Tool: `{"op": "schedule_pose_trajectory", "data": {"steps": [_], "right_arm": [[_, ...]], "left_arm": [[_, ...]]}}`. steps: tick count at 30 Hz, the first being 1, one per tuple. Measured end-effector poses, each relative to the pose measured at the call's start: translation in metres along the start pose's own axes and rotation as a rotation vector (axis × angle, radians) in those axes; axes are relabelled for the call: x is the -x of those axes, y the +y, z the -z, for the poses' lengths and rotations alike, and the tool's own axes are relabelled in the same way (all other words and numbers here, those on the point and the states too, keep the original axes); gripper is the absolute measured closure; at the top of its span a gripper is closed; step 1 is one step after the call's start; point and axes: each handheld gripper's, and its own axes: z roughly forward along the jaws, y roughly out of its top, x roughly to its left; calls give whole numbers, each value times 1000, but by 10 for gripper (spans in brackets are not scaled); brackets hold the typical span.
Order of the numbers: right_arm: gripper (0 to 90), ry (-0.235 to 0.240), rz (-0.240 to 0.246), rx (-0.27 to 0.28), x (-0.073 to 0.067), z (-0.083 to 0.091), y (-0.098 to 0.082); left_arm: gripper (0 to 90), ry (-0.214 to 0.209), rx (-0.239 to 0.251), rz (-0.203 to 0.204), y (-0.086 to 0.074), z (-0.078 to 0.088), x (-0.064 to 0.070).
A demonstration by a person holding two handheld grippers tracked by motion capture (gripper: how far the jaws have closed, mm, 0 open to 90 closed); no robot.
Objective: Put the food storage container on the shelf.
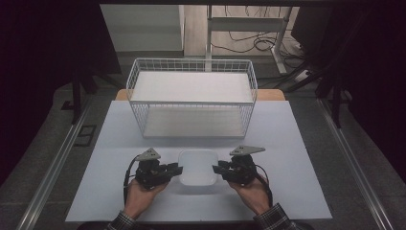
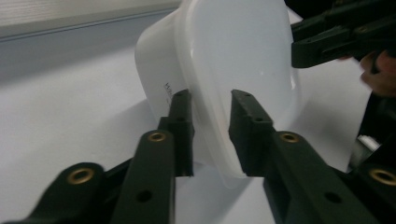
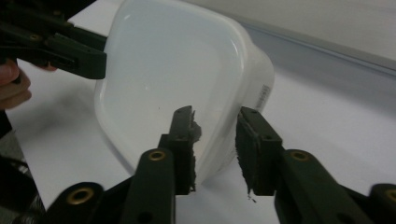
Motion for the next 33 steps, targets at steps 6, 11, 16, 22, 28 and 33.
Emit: {"op": "schedule_pose_trajectory", "data": {"steps": [6,11,16,22,28,33], "right_arm": [[764,-35,-27,37,4,2,-2],[765,-37,-38,60,4,2,-1],[766,-40,-28,85,3,4,3],[768,-40,-16,107,6,4,10],[767,-46,-17,114,11,0,18],[766,-50,-23,120,18,-5,27]], "left_arm": [[795,34,15,-16,0,-3,4],[796,41,27,-24,2,-2,3],[796,35,36,-39,7,-2,-2],[795,39,50,-46,13,-2,-4],[795,54,56,-55,23,-3,-7],[794,66,61,-62,35,-6,-15]]}}
